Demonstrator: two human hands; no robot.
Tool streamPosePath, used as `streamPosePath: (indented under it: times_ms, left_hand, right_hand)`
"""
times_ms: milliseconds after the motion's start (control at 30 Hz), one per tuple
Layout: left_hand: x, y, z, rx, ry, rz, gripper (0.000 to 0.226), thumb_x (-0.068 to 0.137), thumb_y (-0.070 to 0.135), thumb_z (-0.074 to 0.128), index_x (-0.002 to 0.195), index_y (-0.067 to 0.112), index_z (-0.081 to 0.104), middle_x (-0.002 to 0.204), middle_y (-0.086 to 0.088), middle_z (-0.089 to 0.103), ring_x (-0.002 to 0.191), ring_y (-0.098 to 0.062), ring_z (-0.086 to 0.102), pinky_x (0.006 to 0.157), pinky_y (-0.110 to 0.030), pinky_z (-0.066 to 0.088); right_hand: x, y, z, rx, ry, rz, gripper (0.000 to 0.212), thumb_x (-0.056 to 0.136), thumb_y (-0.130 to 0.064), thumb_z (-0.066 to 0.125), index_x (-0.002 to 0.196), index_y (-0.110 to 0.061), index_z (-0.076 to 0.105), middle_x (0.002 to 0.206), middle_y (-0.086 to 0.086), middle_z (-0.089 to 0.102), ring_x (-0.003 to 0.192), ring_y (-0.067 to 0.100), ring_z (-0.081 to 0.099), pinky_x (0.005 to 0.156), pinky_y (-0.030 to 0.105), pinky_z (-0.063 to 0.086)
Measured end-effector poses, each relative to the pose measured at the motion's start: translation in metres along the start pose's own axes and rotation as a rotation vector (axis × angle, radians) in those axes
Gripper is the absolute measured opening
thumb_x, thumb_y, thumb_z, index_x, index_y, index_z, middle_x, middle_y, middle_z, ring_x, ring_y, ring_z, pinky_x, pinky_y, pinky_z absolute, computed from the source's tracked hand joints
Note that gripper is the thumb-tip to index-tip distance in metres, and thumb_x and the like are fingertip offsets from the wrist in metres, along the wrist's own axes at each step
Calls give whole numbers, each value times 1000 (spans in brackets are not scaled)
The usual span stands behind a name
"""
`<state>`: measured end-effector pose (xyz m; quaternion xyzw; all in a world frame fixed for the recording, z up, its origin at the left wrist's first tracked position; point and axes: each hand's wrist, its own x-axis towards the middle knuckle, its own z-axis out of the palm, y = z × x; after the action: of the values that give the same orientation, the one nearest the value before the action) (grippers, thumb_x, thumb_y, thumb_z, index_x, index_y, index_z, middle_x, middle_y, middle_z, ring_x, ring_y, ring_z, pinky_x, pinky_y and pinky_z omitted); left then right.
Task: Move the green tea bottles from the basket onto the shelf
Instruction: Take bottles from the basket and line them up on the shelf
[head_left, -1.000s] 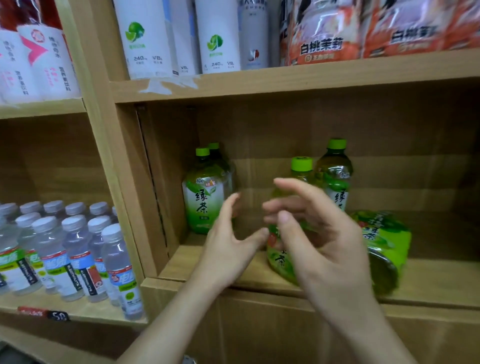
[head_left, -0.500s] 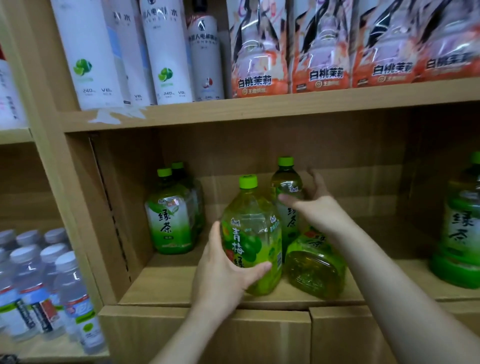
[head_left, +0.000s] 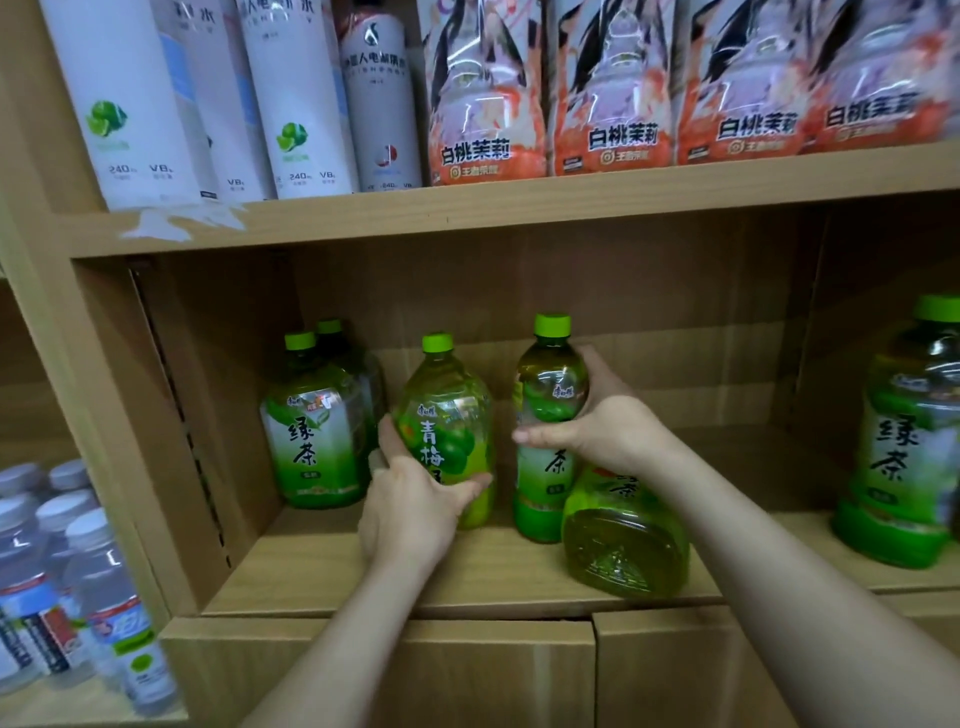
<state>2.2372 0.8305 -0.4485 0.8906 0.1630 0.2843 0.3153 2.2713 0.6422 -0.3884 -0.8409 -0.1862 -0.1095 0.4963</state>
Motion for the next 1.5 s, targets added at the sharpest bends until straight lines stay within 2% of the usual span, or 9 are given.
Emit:
streamPosePath:
  times_ms: [200,400,533,633,833,1000,1233,1400,1500]
  left_hand:
    - [22,5,15,-99,-130,-2,116,64,49,78,147,26,1,141,-14,36,120,-38,49,92,-46,45]
    - [20,-13,-2,-355,-143,101,113,62,33,83,145,38,7,136,-7,49,120,-21,52,101,-41,45]
    - [-6,0,-22,-559,-83,243,61,79,42,69,132,39,40,126,5,54,116,-11,52,99,-38,46]
    - [-32,26,-25,-563,-329,363,89,64,62,67,140,42,25,136,16,46,125,-3,43,101,-30,40]
    - [-35,35,-13,-579,-317,296,68,77,22,75,127,41,34,107,31,51,97,20,51,80,-5,42]
    - [-31,15,-34,-550,-350,298,75,75,19,76,138,28,36,120,21,57,112,3,54,97,-27,46]
    - [-19,-25,-73,-315,-118,235,70,85,15,67,142,24,28,121,13,54,119,-16,51,98,-30,38]
    - [-5,-43,-80,-180,-20,76,82,85,30,66,147,26,13,134,-10,54,119,-37,52,96,-47,44]
    - [-22,-41,-85,-80,186,181,89,79,24,73,148,13,18,141,-15,41,129,-32,40,107,-39,34]
  right_hand:
    - [-23,-23,8,-175,-35,11,90,42,-61,84,115,-28,42,95,-8,70,89,11,67,79,39,57]
    - [-52,-19,-34,-590,-179,337,124,52,-73,69,149,-33,2,155,7,29,140,31,28,110,50,31]
    - [-69,-6,-46,-452,-298,563,110,68,-74,52,150,-15,7,150,12,35,126,30,46,97,41,47]
    - [-63,4,-43,-332,-271,557,106,71,-68,58,149,-15,11,145,14,39,120,29,49,93,41,49]
    - [-60,15,-50,-88,-268,588,130,33,-65,75,142,-14,25,128,10,49,104,24,53,80,42,54]
    - [-59,29,-53,71,-281,580,116,27,-57,88,119,-9,37,119,12,59,105,27,62,94,46,51]
    - [-56,31,-47,244,-435,465,128,26,-39,97,137,-38,34,126,13,57,101,31,68,90,49,53]
    - [-55,15,-35,-14,-497,426,161,19,-67,84,150,-14,7,148,13,37,125,27,49,102,36,42]
    - [-58,13,-30,35,-452,470,160,19,-62,88,150,-11,11,140,15,48,119,27,56,104,42,43]
